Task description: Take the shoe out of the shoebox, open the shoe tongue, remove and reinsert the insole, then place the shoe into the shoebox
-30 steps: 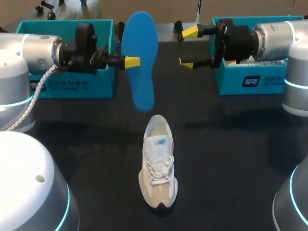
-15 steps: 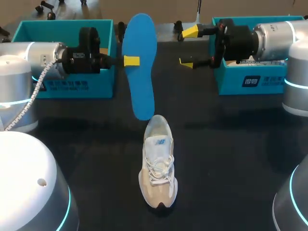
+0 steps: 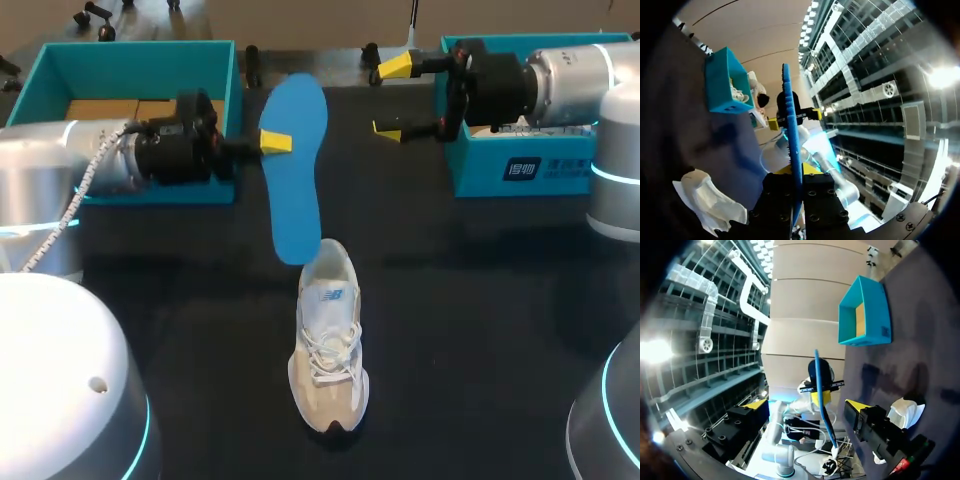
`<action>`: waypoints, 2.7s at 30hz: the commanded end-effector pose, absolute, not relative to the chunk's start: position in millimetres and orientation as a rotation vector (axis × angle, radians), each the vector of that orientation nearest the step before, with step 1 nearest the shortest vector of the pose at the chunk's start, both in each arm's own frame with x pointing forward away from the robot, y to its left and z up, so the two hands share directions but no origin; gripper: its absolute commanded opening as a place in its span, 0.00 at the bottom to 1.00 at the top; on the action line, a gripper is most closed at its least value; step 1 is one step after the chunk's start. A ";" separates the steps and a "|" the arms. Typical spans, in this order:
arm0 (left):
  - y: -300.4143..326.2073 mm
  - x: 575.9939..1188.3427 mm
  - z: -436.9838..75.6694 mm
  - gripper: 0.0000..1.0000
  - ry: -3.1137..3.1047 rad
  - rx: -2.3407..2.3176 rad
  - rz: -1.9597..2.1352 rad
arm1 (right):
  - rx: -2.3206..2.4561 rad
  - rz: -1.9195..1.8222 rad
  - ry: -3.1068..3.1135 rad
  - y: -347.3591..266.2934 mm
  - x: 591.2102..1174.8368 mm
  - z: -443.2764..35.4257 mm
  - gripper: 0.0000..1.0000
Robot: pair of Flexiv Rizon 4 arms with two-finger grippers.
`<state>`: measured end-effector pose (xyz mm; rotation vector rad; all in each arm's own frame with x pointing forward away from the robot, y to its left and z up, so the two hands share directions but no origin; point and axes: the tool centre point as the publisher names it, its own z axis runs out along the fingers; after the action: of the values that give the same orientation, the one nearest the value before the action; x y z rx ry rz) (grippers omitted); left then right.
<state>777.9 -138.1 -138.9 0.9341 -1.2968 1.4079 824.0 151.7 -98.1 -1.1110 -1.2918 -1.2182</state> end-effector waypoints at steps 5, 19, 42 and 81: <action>-143.1 764.7 -145.1 0.00 -1.193 1.122 1.356 | -1.113 -1.219 -1.292 152.1 823.2 -98.1 1.00; -153.3 776.0 -167.4 0.00 -1.131 1.218 1.315 | -1.242 -1.098 -1.398 140.5 820.4 -96.6 1.00; -155.2 790.6 -172.7 0.00 -1.097 1.277 1.303 | -1.744 -0.499 -1.811 157.9 792.9 -34.2 1.00; -155.2 790.6 -172.7 0.00 -1.097 1.277 1.303 | -2.106 -0.010 -2.218 247.5 767.9 -11.3 1.00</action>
<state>791.1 -154.7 -172.5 1.2751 -1.0965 1.3033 770.6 242.3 -13.0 -2.0211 -2.1247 -0.1636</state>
